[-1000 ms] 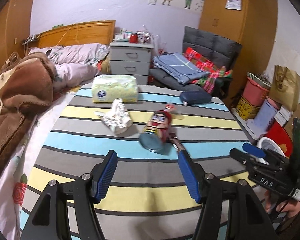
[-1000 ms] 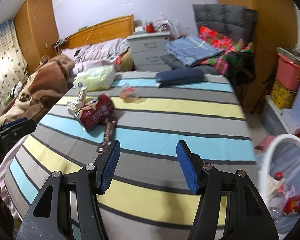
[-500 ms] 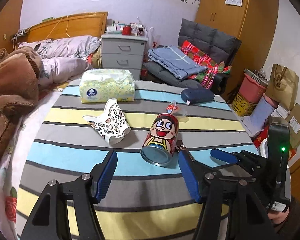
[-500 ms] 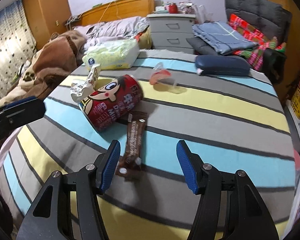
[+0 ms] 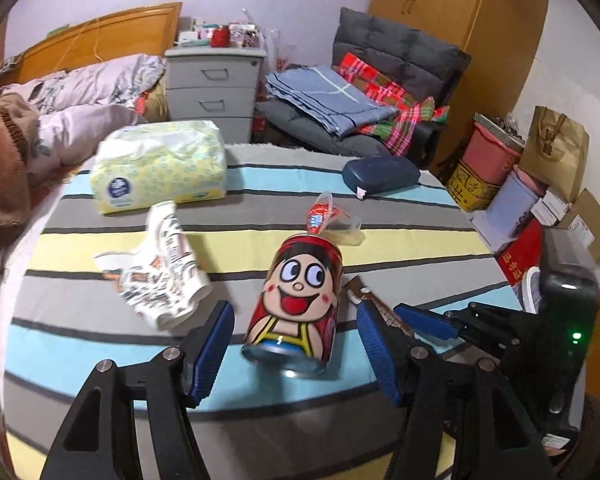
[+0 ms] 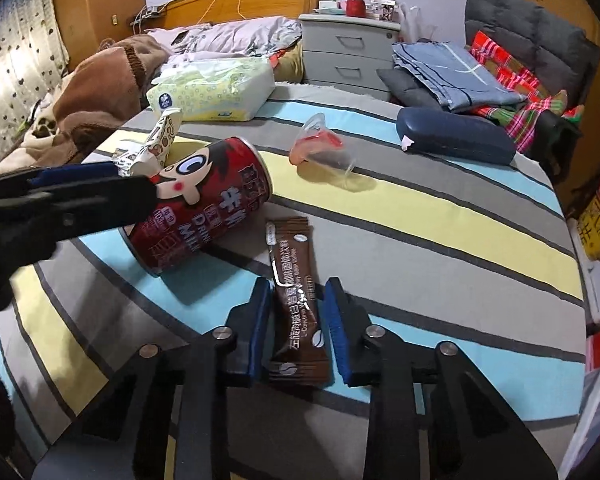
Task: Collect trash
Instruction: 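Grasp the brown coffee stick packet with the right tool while the left grasps the red cartoon-face can, then carry the coffee packet and cartoon-face can toward the white bin with both tools, then open the left tool to drop the can into the bin while the right drops the packet, then move both open tools back over the trash on the bed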
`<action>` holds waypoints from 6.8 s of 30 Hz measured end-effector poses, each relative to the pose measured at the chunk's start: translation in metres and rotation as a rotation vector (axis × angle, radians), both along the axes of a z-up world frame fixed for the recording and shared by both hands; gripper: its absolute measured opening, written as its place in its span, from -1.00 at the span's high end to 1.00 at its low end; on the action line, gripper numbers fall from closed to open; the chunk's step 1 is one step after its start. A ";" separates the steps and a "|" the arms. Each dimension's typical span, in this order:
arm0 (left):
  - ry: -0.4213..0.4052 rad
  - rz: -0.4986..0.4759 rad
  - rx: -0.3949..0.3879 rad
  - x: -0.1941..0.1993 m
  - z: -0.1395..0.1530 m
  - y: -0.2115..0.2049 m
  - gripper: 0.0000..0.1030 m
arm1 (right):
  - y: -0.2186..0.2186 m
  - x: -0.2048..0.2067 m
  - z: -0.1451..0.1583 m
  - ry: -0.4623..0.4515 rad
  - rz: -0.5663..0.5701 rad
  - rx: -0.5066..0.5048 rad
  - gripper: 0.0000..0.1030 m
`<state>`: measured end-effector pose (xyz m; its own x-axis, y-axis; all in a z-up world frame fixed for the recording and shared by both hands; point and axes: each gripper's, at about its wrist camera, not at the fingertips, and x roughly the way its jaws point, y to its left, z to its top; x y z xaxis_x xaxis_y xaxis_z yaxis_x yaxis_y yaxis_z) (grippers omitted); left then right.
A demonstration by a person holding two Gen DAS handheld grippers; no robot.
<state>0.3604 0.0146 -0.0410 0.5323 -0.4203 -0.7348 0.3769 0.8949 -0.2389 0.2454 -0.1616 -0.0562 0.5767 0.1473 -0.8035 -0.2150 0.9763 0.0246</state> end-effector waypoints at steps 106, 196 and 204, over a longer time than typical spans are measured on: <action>-0.085 -0.488 0.089 -0.203 0.023 -0.363 -0.05 | -0.295 -0.192 0.034 -0.120 -0.639 0.066 0.62; -0.165 0.236 0.071 -0.094 0.056 0.033 -0.34 | -0.080 -0.068 0.062 -0.213 -0.209 0.115 0.06; -0.102 0.263 0.065 -0.047 0.034 0.058 -0.34 | -0.049 -0.023 0.048 -0.193 -0.094 0.103 0.05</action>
<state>0.3133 0.0724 -0.0071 0.6894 -0.2120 -0.6927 0.1490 0.9773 -0.1508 0.2228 -0.2101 -0.0082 0.7329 0.1616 -0.6608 -0.1341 0.9866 0.0926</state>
